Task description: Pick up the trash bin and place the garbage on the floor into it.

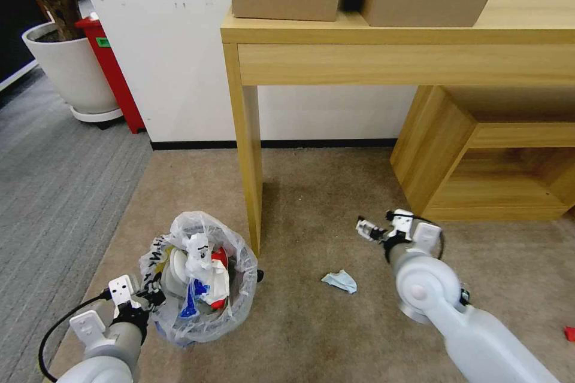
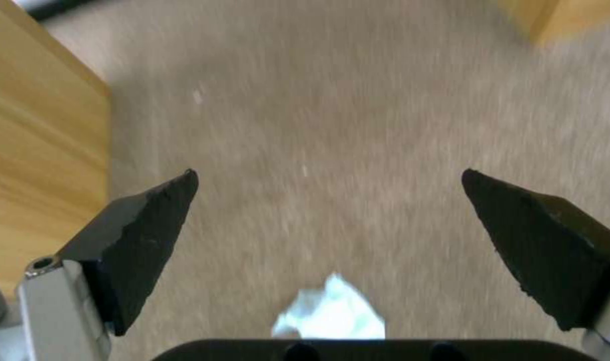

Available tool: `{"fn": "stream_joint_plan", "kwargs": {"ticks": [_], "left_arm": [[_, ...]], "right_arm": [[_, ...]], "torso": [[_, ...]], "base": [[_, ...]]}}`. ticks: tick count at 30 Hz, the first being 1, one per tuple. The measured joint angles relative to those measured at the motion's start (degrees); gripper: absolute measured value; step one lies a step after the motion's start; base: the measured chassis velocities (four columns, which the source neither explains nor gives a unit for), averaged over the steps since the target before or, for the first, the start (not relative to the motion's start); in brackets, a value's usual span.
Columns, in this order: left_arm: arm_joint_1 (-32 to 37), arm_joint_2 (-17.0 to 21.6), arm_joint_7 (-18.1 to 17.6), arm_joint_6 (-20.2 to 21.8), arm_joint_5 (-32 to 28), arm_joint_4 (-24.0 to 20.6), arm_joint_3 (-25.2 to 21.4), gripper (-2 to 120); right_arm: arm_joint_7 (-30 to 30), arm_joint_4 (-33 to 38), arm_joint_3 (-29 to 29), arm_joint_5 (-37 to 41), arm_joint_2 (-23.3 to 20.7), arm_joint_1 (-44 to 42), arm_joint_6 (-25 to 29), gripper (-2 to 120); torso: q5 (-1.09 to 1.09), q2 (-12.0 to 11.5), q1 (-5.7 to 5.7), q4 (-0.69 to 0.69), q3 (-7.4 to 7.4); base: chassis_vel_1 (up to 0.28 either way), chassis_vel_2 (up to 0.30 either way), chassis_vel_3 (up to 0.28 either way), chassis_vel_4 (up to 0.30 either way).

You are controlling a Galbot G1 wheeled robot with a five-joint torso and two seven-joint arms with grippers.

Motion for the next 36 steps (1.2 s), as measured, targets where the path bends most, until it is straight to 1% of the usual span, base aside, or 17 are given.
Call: {"fn": "stream_joint_plan", "kwargs": {"ticks": [1,4,10,12,13,16,17,21,22,25,27,29,36], "left_arm": [[0.0,0.0,0.0,0.0,0.0,0.0,0.0,0],[-0.1,0.0,0.0,-0.1,0.0,0.3,-0.2,0],[-0.7,0.0,0.0,-0.3,0.0,1.1,-0.3,0],[-1.3,-0.4,0.0,-0.4,0.0,1.8,-0.2,0],[-1.3,-0.4,0.0,-0.4,0.0,1.8,-0.2,0],[-1.7,-0.9,-0.1,-0.4,0.1,2.5,0.1,0],[-1.7,-0.9,-0.1,-0.4,0.1,2.5,0.1,0],[-1.6,-1.0,-0.1,-0.7,0.1,2.8,0.1,0],[-1.6,-1.0,-0.1,-0.7,0.1,2.8,0.1,0],[-1.0,-1.1,-0.1,-1.0,0.1,2.2,-0.2,0],[-0.9,-1.1,0.0,-1.1,0.1,2.2,-0.2,0],[-0.5,-1.1,0.0,-1.4,0.1,1.9,-0.5,0],[-0.4,-1.1,0.1,-1.5,-0.1,1.7,-0.6,0]], "right_arm": [[0.0,0.0,0.0,0.0,0.0,0.0,0.0,100],[1.4,-3.2,-1.6,1.9,1.0,1.0,-1.1,100],[2.6,-7.3,-4.2,3.7,2.6,1.5,-0.9,100],[2.6,-11.3,-6.1,2.7,4.5,1.5,-0.3,100],[2.6,-11.3,-6.1,2.7,4.5,1.5,-0.3,100],[1.3,-16.4,-8.9,0.2,6.9,2.1,0.2,100],[1.3,-16.4,-8.9,0.2,6.9,2.1,0.2,100],[-0.6,-22.1,-14.4,-1.7,9.1,5.2,0.2,100],[-0.6,-22.1,-14.4,-1.7,9.1,5.2,0.2,100],[-1.8,-25.3,-17.5,-3.1,10.2,7.7,0.2,100],[-2.0,-25.7,-17.9,-3.4,10.3,8.1,0.2,100],[-2.7,-27.9,-19.0,-4.0,11.7,10.1,0.2,99],[-4.2,-32.2,-20.7,-6.5,13.7,12.1,0.7,99]], "torso": [[0.0,0.0,0.0,0.0,0.0],[0.0,0.0,0.0,0.0,0.0],[-0.01,0.0,0.0,-0.01,0.0],[0.0,0.0,0.0,-0.01,0.0],[0.0,0.0,0.0,-0.01,0.0],[0.0,0.0,0.0,-0.02,0.0],[0.0,0.0,0.0,-0.02,0.0],[0.0,0.0,0.0,0.0,0.0],[0.0,0.0,0.0,0.0,0.0],[-0.01,0.0,0.0,0.0,0.0],[0.0,0.0,0.0,0.0,0.0],[0.0,0.0,0.0,0.0,0.0],[0.0,0.0,0.0,0.0,0.0]], "base": [[0.0,0.0,0.0,0.0],[0.0,0.0,0.0,0.0],[0.0,0.0,0.0,0.0],[0.0,0.0,0.0,0.0],[0.0,0.0,0.0,0.0],[0.0,0.0,0.0,0.0],[0.0,0.0,0.0,0.0],[0.0,0.0,0.0,0.0],[0.0,0.0,0.0,0.0],[0.0,0.0,0.0,0.0],[0.0,0.0,0.0,0.0],[0.0,0.0,0.0,0.0],[0.0,0.0,0.0,0.0]]}}
